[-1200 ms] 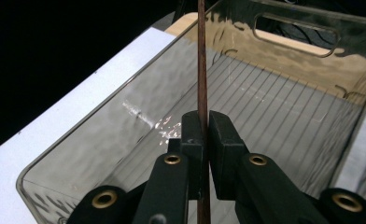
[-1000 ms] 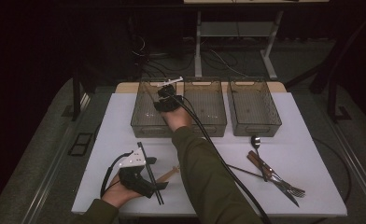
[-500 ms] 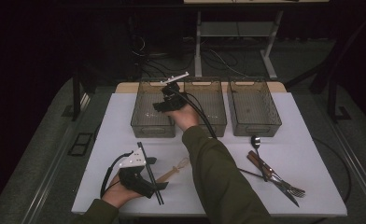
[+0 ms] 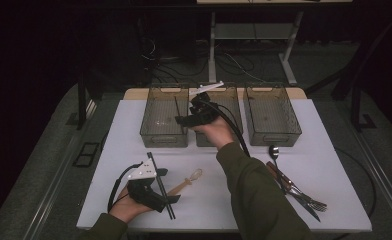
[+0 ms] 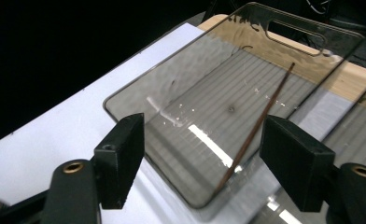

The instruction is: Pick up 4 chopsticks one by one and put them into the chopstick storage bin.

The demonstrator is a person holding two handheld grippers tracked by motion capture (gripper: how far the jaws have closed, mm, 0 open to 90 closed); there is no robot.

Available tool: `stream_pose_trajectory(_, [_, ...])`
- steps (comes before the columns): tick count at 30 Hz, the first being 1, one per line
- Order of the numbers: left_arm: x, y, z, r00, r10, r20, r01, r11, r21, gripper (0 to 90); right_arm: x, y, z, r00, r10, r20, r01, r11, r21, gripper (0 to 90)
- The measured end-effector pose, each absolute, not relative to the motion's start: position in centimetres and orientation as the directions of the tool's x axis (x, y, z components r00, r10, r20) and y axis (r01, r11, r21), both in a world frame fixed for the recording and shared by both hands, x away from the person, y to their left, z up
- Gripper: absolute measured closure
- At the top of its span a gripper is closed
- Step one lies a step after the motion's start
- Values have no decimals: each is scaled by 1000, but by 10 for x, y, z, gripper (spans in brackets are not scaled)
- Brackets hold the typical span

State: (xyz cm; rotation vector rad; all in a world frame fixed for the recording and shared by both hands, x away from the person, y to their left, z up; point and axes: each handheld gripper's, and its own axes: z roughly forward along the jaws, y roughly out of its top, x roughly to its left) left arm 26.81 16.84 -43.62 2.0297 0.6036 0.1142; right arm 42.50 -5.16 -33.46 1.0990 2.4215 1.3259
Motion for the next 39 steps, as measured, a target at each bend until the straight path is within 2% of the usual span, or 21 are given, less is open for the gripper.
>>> stream_pose_trajectory(6, [268, 169, -436, 873, 460, -161, 366, -401, 840, 0, 409, -70, -332, -712, 676, 188, 515, 321, 795, 247])
stream_pose_trajectory(14, [268, 168, -436, 873, 460, -160, 366, -403, 839, 0, 391, -87, -328, -707, 688, 163, 502, 325, 802, 123])
stream_pose_trajectory(17, [268, 168, -436, 875, 459, -155, 362, -405, 839, 0, 387, -93, -329, -707, 690, 154, 497, 330, 803, 104])
stream_pose_trajectory(39, [271, 164, -441, 865, 473, -169, 378, -390, 840, 0, 348, -159, -347, -736, 664, 130, 475, 370, 798, 105])
